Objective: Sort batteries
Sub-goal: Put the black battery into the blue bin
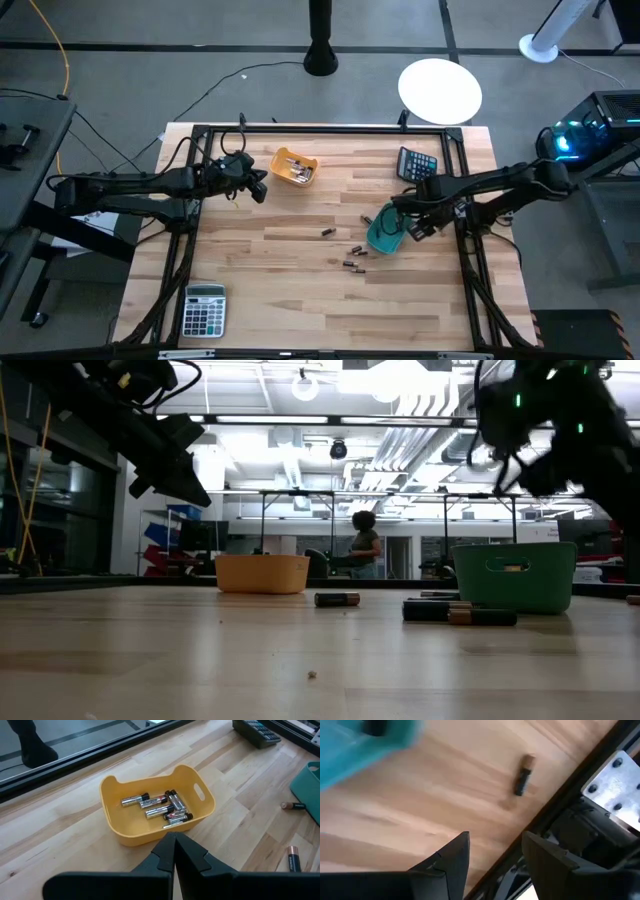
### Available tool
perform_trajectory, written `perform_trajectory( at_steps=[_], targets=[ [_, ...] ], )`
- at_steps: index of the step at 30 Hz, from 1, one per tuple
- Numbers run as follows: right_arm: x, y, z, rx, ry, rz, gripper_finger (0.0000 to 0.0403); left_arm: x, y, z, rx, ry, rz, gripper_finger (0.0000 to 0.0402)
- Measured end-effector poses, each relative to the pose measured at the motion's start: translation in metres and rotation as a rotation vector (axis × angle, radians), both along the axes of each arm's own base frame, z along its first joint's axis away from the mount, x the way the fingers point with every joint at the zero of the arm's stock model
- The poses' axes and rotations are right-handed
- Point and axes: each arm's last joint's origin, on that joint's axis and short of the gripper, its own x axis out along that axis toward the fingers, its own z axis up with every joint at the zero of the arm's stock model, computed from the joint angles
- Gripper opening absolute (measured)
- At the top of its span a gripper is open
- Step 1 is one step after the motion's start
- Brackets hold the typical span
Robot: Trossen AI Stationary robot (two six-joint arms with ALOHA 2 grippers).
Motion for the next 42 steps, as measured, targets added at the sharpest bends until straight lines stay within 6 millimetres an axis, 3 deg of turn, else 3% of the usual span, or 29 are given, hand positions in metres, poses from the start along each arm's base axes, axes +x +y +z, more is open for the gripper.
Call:
perform_trajectory(
  at_steps=[3,10,15,22,30,34,42],
  targets=[
    [-0.005,-0.008,-0.018,0.014,0.037,0.0,0.0174,0.0,0.0,0.0,0.0,0.0,0.0,0.0],
    [0.013,-0.026,-0.034,0.014,0.113,0.107,0.0172,0.001,0.001,-0.001,-0.018,-0.016,0.022,0.0],
    [0.011,-0.035,-0.055,0.07,0.262,0.085,0.0172,0.002,0.002,-0.002,-0.038,-0.021,0.033,0.0],
    [0.015,-0.048,-0.087,0.122,0.301,0.084,0.0171,0.003,0.002,-0.003,-0.039,-0.015,0.034,0.0],
    [0.011,-0.056,-0.097,0.188,0.293,0.079,0.0169,0.003,0.002,-0.004,-0.041,-0.011,0.033,0.0],
    [0.011,-0.061,-0.098,0.223,0.258,0.093,0.0139,0.003,0.002,-0.004,-0.041,-0.01,0.033,0.0],
    [0.01,-0.068,-0.1,0.307,0.184,0.105,0.0018,0.003,0.002,-0.004,-0.041,-0.01,0.031,0.0]
  ],
)
